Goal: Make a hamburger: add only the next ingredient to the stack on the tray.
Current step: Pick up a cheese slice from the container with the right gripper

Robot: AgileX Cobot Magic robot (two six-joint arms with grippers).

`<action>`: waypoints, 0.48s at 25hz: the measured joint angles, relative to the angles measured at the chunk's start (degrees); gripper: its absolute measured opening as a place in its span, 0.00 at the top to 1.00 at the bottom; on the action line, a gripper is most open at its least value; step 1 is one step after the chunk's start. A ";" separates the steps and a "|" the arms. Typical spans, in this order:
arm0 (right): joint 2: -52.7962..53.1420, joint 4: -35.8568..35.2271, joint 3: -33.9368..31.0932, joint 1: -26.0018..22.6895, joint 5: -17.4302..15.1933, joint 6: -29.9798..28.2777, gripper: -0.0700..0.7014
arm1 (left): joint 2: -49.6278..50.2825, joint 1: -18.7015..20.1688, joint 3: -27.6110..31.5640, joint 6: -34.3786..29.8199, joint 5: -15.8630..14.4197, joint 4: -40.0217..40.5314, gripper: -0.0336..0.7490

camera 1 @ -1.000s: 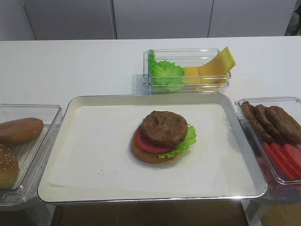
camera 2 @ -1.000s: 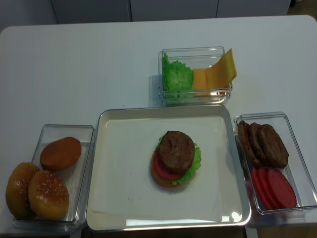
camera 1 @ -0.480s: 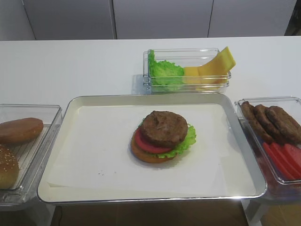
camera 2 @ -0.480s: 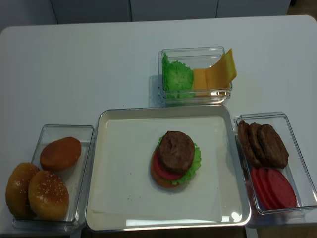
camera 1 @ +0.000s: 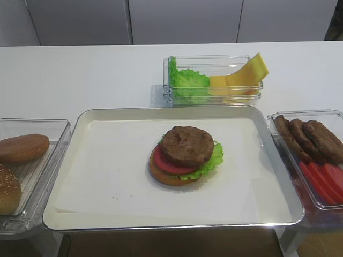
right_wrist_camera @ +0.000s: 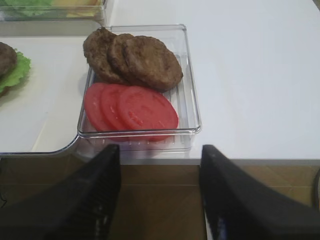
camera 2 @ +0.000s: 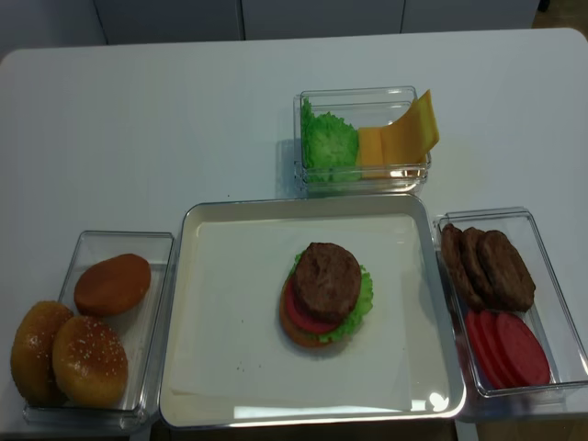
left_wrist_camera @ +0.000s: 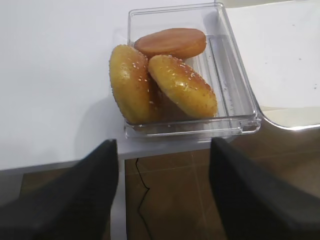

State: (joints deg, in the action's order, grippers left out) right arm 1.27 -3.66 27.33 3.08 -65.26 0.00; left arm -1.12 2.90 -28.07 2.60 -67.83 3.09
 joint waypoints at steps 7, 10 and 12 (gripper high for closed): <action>0.00 0.00 0.40 -0.04 0.64 0.74 0.32 | 0.00 0.00 0.00 0.00 0.00 0.00 0.41; -0.38 0.00 2.33 -0.04 1.76 1.47 0.30 | 0.00 0.00 0.00 0.00 0.00 0.00 0.41; -2.94 0.00 4.30 -0.04 1.87 1.68 0.30 | 0.00 0.00 0.00 0.00 0.00 0.00 0.41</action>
State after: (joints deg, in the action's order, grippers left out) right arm -1.66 -3.66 31.63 3.04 -63.39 1.68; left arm -1.12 2.90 -28.07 2.60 -67.83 3.09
